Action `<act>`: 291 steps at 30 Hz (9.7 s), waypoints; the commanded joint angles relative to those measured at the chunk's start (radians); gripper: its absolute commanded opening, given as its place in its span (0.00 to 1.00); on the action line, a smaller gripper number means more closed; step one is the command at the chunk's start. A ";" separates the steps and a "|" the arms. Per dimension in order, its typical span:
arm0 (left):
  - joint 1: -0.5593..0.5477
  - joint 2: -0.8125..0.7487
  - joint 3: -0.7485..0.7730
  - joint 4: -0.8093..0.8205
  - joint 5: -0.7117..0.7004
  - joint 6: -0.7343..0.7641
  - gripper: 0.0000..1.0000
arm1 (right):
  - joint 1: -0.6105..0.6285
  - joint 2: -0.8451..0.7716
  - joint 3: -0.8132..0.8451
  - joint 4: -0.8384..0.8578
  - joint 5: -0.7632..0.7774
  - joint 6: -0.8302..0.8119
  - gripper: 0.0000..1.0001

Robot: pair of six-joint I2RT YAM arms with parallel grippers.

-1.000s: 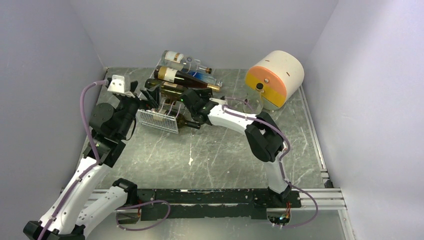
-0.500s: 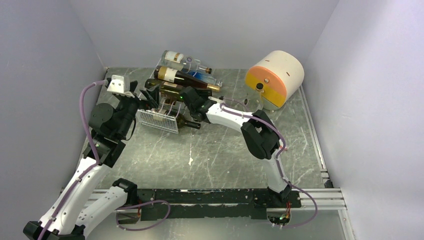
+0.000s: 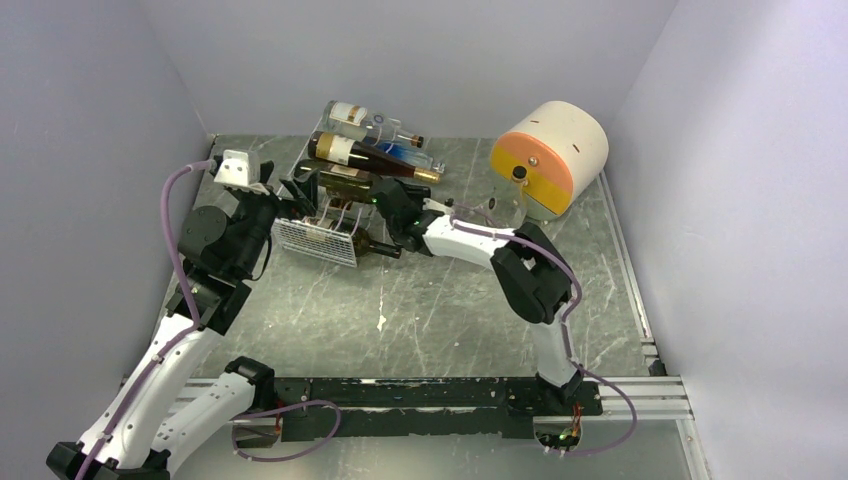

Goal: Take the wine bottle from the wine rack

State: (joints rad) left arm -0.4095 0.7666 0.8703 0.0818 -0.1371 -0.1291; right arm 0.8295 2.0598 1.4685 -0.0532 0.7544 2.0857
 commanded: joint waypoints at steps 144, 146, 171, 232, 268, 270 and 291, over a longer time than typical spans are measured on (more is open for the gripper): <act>0.026 -0.037 -0.009 0.015 -0.385 0.047 0.94 | 0.107 -0.479 -0.092 -0.078 -0.667 -1.784 0.92; 0.027 -0.036 -0.003 0.004 -0.370 0.038 0.94 | 0.122 -0.388 -0.041 -0.068 -0.688 -1.776 0.89; 0.052 -0.016 0.026 -0.027 -0.273 -0.001 0.94 | 0.276 0.030 0.247 -0.051 -0.716 -1.717 0.49; 0.063 0.041 0.023 -0.017 -0.231 0.003 0.94 | -0.113 0.162 0.416 -0.297 -0.525 -2.460 0.65; 0.064 0.033 0.027 -0.004 -0.074 0.009 0.94 | -0.091 -0.441 0.120 -0.445 -0.907 -1.785 0.00; 0.063 0.039 0.026 0.006 -0.005 0.013 0.94 | -0.094 -0.493 0.095 -0.470 -0.908 -1.765 0.00; -0.272 0.125 -0.249 0.272 0.824 0.463 0.94 | -0.098 -0.952 -0.225 -0.799 -0.958 -1.689 0.00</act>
State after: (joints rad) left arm -0.5720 0.8795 0.6273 0.3634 0.6060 0.1070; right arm 0.7341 1.2057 1.2259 -1.0756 -0.1322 0.4076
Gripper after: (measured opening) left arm 0.938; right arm 0.412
